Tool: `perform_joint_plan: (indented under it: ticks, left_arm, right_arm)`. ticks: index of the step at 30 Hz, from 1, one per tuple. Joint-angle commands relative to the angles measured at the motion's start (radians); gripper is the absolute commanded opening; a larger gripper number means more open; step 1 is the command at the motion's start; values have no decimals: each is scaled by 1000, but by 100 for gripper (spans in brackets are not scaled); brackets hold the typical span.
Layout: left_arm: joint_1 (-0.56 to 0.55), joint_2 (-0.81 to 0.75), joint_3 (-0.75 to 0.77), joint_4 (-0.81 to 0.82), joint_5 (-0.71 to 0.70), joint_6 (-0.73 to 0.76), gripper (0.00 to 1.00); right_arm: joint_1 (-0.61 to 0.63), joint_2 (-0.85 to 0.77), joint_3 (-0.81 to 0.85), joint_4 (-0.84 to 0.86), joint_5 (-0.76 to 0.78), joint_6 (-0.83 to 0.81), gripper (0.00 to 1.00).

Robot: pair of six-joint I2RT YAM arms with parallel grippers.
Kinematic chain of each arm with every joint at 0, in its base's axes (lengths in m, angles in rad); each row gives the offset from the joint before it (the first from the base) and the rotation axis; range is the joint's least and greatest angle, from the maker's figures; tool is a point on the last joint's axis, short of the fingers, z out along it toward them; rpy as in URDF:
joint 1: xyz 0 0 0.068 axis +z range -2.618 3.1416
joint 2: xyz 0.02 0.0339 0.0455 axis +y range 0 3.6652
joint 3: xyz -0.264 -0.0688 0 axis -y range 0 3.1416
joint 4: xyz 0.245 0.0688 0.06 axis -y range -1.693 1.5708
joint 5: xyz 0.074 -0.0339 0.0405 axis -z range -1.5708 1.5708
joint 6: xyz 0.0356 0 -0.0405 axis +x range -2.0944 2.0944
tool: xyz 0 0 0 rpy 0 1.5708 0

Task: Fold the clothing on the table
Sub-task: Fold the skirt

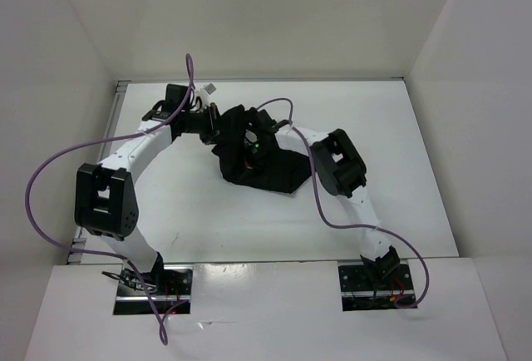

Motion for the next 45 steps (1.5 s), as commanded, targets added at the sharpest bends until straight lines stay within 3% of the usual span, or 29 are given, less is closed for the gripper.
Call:
perform_joint_plan:
  ticks: [1, 5, 6, 12, 13, 15, 16, 26, 31, 34, 35, 36, 40, 45]
  left_arm:
    - [-13, 11, 17, 53, 10, -40, 0]
    - [-23, 31, 53, 53, -13, -49, 0]
    - [-23, 42, 53, 53, -13, -49, 0]
    - [-23, 53, 71, 62, -22, -49, 0]
    - [-23, 53, 71, 62, -12, -49, 0]
    - [-23, 53, 82, 62, -12, -49, 0]
    - [-23, 53, 91, 62, -12, -49, 0]
    - [-23, 62, 109, 50, -1, -40, 0]
    - [-33, 62, 109, 50, 8, -40, 0]
    - [-43, 62, 109, 50, 8, -50, 0]
    - [-54, 62, 109, 50, 8, -50, 0]
    - [-68, 62, 109, 59, 8, -59, 0]
    - [-108, 62, 109, 70, -3, -82, 0]
    - [-175, 94, 109, 104, -22, -116, 0]
  right_arm:
    - [-10, -128, -5, 59, 27, 6, 0]
    - [-65, -369, -152, 84, 47, 18, 7]
    - [-79, -408, -177, 84, 56, 28, 16]
    - [-217, -609, -355, -3, 217, 16, 40]
    - [-240, -622, -402, -4, 255, 16, 53]
    - [-306, -643, -474, -16, 284, 16, 56]
    - [-327, -658, -496, -16, 294, 16, 63]
    - [-393, -629, -582, -34, 475, 36, 68]
    - [-393, -561, -628, 25, 475, 65, 66]
    - [-371, -504, -628, 45, 484, 75, 58]
    - [-370, -481, -628, 61, 484, 84, 54]
    - [-358, -472, -628, 61, 484, 84, 40]
    - [-323, -444, -628, 98, 475, 102, 11]
    - [-289, -403, -570, 122, 446, 136, 2]
